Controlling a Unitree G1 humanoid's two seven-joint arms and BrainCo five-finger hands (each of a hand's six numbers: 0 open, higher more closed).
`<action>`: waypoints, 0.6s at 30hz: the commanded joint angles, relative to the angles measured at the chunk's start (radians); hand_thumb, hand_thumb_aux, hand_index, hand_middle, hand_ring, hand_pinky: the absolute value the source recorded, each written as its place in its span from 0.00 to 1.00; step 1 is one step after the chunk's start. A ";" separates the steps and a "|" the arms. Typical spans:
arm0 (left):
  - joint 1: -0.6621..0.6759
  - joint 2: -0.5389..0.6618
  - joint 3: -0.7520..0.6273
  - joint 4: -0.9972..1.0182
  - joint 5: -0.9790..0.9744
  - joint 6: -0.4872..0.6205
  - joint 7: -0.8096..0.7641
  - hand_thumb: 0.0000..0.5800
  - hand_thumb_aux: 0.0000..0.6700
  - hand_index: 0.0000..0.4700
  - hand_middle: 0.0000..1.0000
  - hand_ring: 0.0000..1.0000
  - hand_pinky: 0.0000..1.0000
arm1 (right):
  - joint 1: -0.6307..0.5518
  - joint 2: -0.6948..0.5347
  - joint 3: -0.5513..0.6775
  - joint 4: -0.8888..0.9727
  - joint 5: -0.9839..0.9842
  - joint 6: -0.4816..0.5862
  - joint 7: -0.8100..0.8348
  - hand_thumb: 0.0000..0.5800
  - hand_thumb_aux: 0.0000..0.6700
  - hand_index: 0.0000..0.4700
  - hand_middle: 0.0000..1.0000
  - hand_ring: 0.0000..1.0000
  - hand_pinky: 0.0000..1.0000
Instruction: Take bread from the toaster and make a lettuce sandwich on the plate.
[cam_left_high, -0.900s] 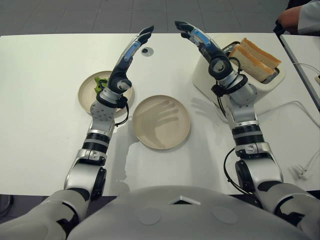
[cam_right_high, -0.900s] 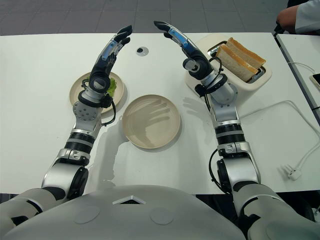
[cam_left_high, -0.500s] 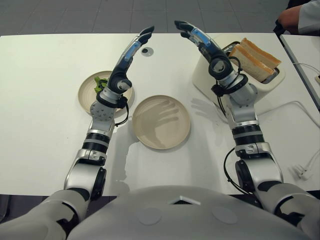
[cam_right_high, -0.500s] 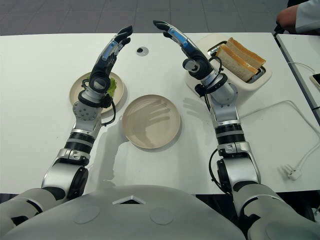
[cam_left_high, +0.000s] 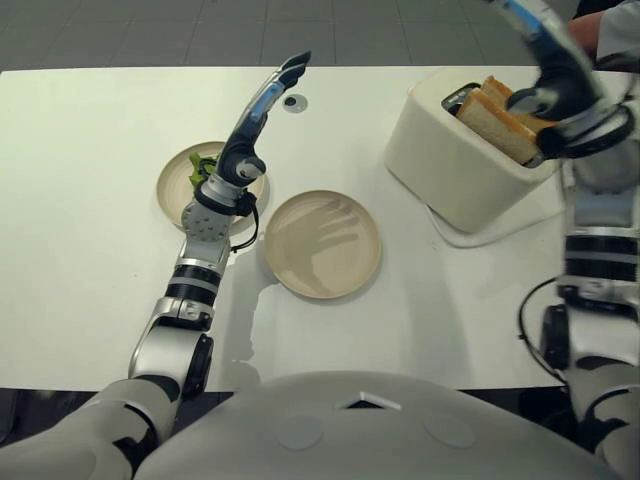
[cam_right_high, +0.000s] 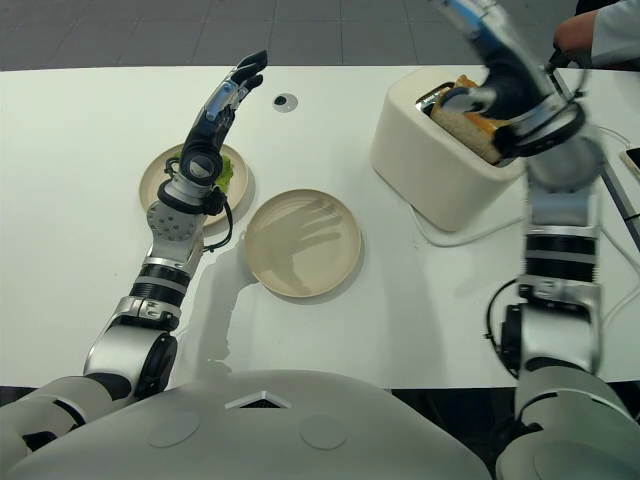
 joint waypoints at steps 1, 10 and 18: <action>-0.004 -0.003 -0.009 0.003 0.013 0.007 -0.003 0.00 0.00 0.00 0.00 0.00 0.00 | 0.004 -0.139 -0.004 0.135 -0.219 0.116 -0.105 0.00 0.00 0.00 0.07 0.07 0.07; 0.009 0.006 -0.006 0.002 0.007 0.007 -0.005 0.00 0.00 0.00 0.00 0.00 0.00 | -0.037 -0.210 0.194 0.434 -0.296 0.229 -0.059 0.00 0.00 0.00 0.05 0.05 0.05; 0.009 0.009 -0.003 0.002 0.006 0.008 -0.003 0.00 0.00 0.00 0.00 0.00 0.00 | -0.035 -0.213 0.229 0.420 -0.203 0.171 -0.031 1.00 1.00 1.00 0.11 0.11 0.11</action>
